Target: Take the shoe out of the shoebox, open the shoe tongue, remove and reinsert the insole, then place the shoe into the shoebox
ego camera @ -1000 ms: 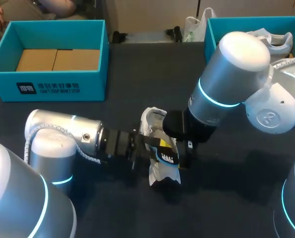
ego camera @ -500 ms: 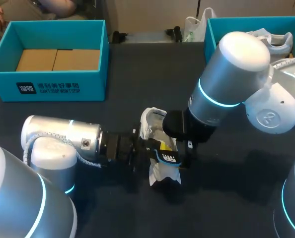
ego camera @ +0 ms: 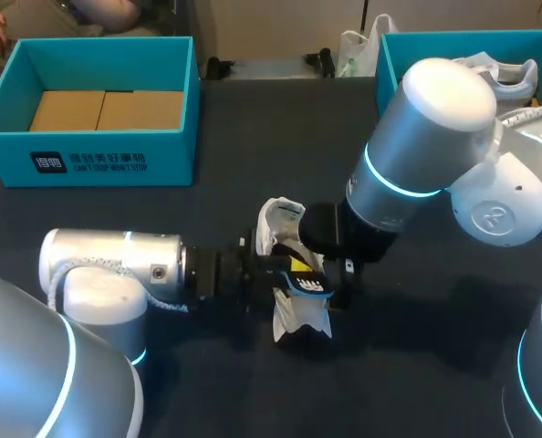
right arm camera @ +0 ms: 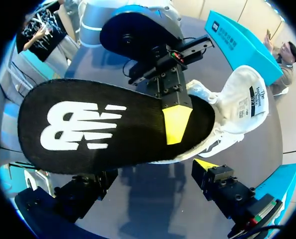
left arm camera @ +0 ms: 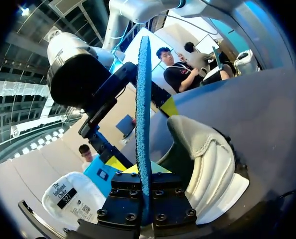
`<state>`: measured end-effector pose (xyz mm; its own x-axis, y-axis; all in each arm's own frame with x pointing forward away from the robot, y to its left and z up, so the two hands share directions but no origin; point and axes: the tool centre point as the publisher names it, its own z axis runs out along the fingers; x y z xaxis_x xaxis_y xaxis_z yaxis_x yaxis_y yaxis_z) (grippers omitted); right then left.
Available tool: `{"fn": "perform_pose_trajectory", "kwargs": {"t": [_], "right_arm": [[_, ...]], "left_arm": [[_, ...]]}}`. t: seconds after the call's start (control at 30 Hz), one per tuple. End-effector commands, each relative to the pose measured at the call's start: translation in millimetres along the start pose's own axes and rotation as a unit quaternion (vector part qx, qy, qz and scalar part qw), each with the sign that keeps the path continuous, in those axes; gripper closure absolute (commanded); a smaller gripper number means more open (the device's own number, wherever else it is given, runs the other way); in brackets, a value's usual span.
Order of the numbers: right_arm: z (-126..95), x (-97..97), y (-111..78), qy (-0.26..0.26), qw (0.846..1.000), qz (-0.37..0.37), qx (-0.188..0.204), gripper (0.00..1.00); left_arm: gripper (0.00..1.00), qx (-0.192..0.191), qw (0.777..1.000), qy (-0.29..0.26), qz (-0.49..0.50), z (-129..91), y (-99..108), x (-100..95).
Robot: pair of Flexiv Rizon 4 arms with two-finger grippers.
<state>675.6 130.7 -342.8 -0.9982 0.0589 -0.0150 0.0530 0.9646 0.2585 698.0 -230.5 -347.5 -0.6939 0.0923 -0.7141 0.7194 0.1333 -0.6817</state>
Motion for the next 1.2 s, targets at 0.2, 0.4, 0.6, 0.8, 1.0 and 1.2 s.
{"fn": "perform_pose_trajectory", "kwargs": {"t": [0.2,0.4,0.6,0.8,1.0,1.2], "right_arm": [[1.1,1.3,0.5,-0.002,1.000,0.001,0.001,0.00],[1.1,1.3,0.5,-0.002,1.000,0.001,0.001,0.00],[1.1,1.3,0.5,-0.002,1.000,0.001,0.001,0.00],[1.1,1.3,0.5,-0.002,1.000,0.001,0.001,0.00],[1.1,1.3,0.5,-0.002,1.000,0.001,0.001,0.00],[1.1,1.3,0.5,-0.002,1.000,0.001,0.001,0.00]], "left_arm": [[1.00,-0.032,0.999,0.003,-0.010,7.5,12.0,-5.3],[1.00,-0.037,0.999,0.004,-0.017,1.6,8.3,-4.3],[0.87,-0.017,1.000,-0.002,-0.021,-3.1,-8.7,-4.6],[0.85,-0.008,1.000,-0.003,-0.011,-1.8,-24.1,-5.3],[0.84,-0.007,1.000,0.002,-0.005,1.9,-29.8,-0.5],[1.00,-0.008,1.000,0.006,0.010,5.5,-30.2,2.9]]}}
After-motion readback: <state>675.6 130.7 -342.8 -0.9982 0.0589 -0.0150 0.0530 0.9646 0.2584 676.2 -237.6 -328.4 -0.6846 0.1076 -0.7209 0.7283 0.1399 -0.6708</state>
